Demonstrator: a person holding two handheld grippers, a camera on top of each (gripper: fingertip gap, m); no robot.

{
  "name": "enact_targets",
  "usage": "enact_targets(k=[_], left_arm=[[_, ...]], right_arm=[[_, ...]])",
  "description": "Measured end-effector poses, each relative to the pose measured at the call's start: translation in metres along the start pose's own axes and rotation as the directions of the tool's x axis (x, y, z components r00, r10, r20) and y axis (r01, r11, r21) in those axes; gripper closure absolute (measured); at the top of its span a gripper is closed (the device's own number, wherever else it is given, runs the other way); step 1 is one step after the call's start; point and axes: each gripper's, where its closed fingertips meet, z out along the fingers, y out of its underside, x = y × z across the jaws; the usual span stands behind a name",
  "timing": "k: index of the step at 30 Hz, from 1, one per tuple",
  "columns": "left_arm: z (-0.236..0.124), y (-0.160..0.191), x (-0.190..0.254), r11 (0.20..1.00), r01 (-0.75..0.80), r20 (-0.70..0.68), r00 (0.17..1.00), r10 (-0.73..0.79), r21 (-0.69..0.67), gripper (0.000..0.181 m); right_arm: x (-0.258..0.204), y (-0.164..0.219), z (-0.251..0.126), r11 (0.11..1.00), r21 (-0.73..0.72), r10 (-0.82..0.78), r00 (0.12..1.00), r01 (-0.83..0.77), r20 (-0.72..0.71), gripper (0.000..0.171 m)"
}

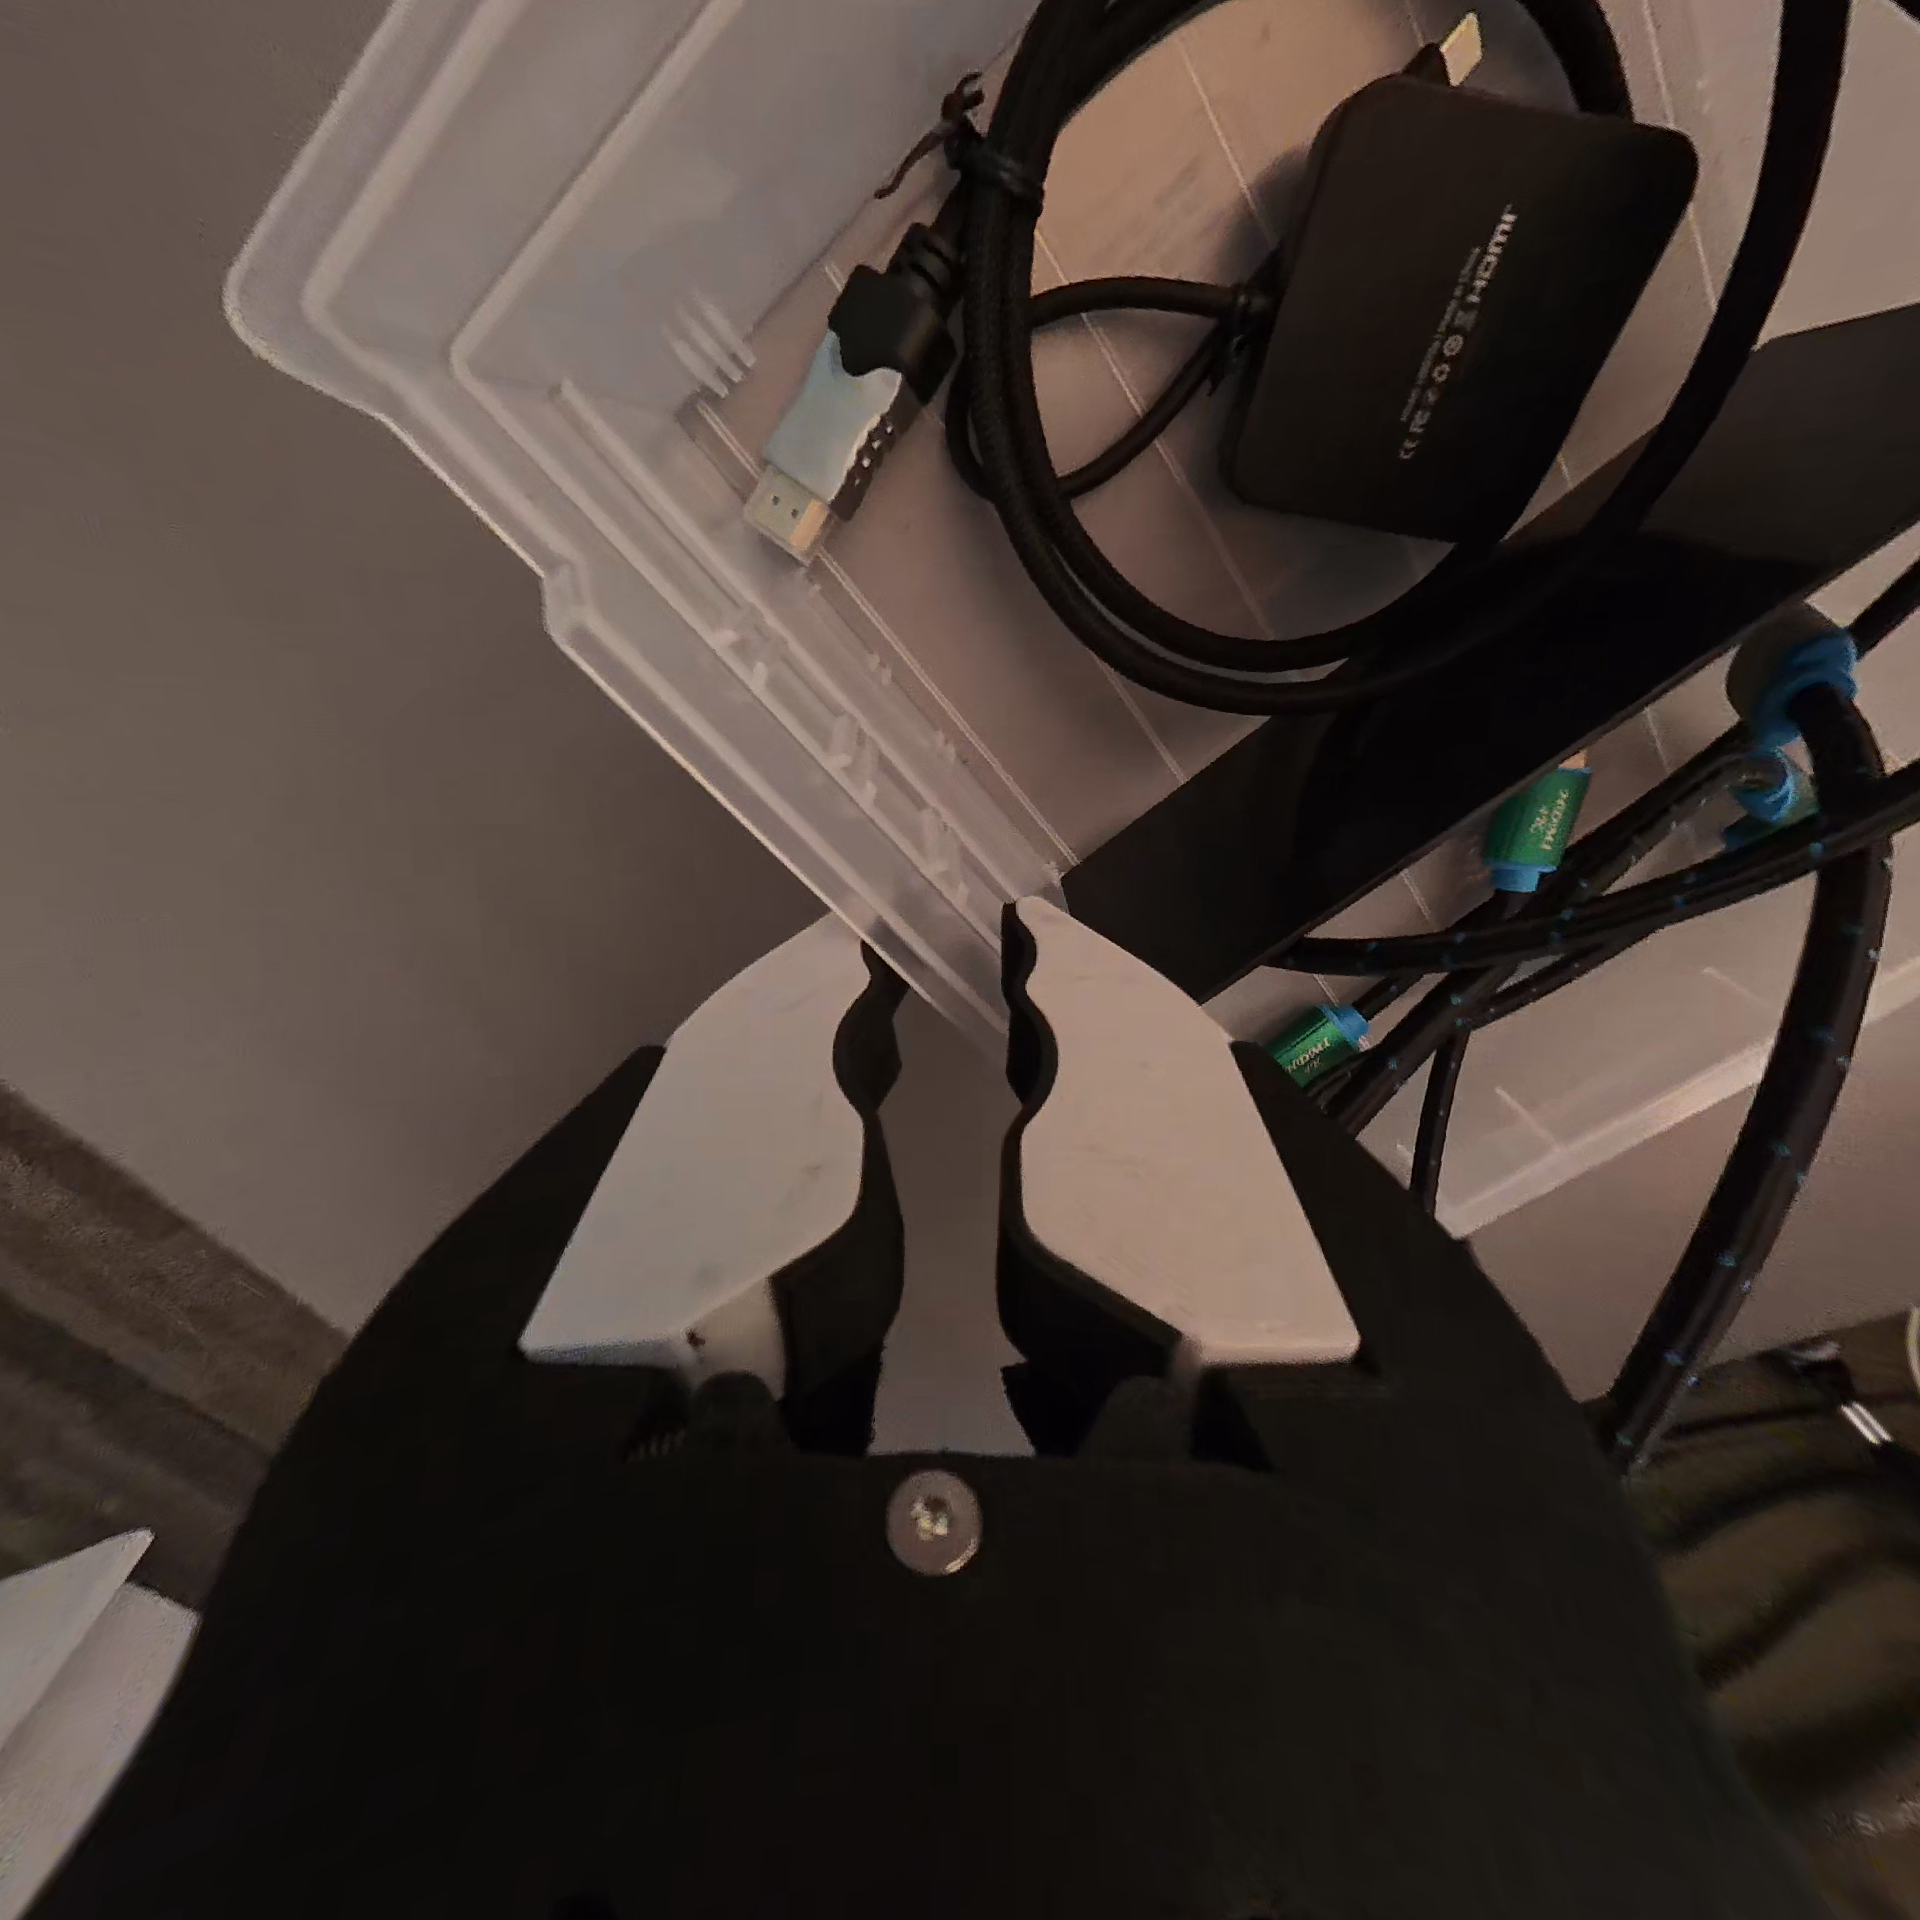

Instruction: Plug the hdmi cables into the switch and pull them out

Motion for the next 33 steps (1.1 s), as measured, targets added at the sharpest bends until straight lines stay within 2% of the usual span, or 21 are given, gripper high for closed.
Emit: enact_targets(k=[8, 17, 22, 26, 33], left_arm=[[-0.01, 0.042, -0.08, 1.0, -0.009, 0.146, 0.989, 0.013, -0.029, 0.16], [-0.019, 0.076, -0.148, 0.998, -0.058, 0.268, 0.961, 0.065, -0.036, 0.158], [-0.019, 0.07, -0.166, 0.996, -0.094, 0.318, 0.944, 0.091, -0.009, 0.158], [-0.019, 0.065, -0.17, 0.991, -0.127, 0.392, 0.91, 0.136, -0.049, 0.156], [-0.019, 0.069, -0.168, 0.994, -0.104, 0.391, 0.914, 0.105, -0.025, 0.155]], right_arm=[[-0.005, -0.011, 0.001, 1.0, -0.005, 0.001, 1.0, -0.001, -0.017, 0.167], [0.009, -0.016, -0.001, 1.0, -0.005, 0.015, 0.999, -0.015, -0.029, 0.167], [0.016, -0.021, -0.002, 0.997, 0.017, 0.072, 0.997, -0.072, -0.027, 0.166], [0.01, -0.016, -0.001, 0.996, 0.012, 0.093, 0.995, -0.093, -0.03, 0.166], [0.013, -0.011, -0.002, 0.988, 0.035, 0.148, 0.988, -0.147, -0.039, 0.166]])
